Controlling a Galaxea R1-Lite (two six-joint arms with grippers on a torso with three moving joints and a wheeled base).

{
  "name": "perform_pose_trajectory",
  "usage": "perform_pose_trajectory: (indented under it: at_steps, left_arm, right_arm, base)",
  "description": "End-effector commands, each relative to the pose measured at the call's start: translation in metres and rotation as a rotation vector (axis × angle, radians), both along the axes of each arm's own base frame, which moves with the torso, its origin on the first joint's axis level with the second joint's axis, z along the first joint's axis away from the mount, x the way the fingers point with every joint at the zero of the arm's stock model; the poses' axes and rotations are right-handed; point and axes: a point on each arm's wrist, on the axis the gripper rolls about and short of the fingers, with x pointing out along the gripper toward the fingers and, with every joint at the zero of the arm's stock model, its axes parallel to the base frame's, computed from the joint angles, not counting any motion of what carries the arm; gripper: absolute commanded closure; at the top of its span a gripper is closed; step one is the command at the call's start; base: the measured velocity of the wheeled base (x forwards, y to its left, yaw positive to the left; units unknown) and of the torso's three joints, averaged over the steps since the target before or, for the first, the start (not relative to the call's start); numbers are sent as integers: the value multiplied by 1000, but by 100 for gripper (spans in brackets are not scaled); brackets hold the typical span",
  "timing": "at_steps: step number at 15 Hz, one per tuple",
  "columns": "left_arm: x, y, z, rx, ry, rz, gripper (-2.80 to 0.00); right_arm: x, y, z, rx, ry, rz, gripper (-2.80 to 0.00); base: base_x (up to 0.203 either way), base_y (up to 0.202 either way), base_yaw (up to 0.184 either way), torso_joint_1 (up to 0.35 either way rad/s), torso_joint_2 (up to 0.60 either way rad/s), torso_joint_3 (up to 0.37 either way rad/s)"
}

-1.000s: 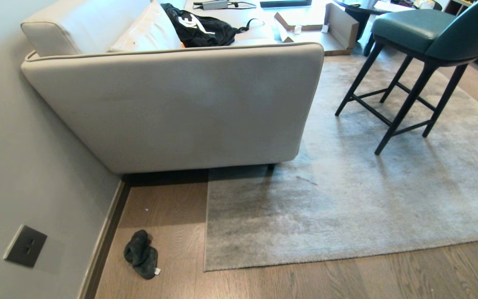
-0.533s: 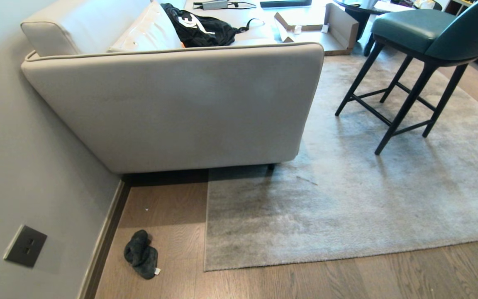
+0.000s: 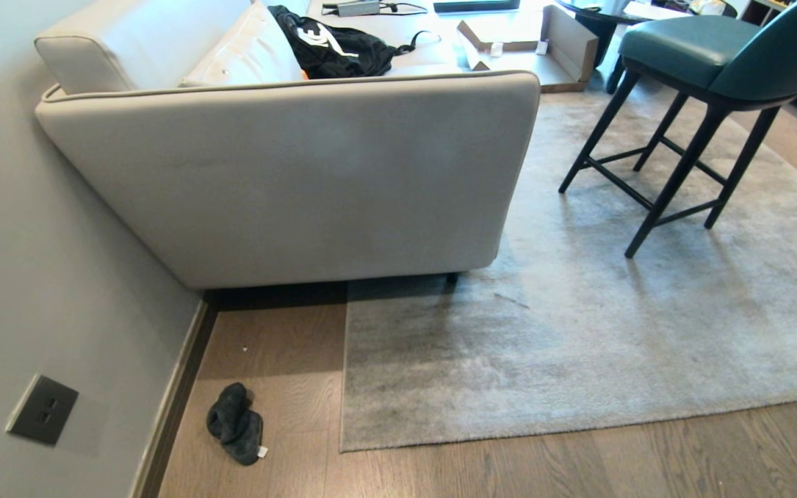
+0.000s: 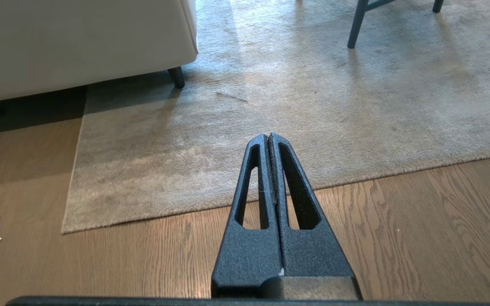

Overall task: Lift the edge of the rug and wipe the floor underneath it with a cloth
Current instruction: Pick up the rag

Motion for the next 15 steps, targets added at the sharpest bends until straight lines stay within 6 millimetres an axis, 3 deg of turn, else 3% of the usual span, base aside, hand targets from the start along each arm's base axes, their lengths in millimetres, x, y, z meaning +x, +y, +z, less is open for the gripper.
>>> perform_pose_trajectory:
  at_steps: [1,5,15]
  left_arm:
    - [0,0,0,-1,0,1,0]
    - [0,0,0,-2,0,1,0]
    - [0,0,0,-4,0,-1,0]
  right_arm:
    - [0,0,0,1,2,0,0]
    - [0,0,0,1,0,0,0]
    - [0,0,0,1,2,0,0]
  base:
    - [0,0,0,0,0,0]
    - [0,0,0,2,0,-62]
    - [0,0,0,3,1,-191]
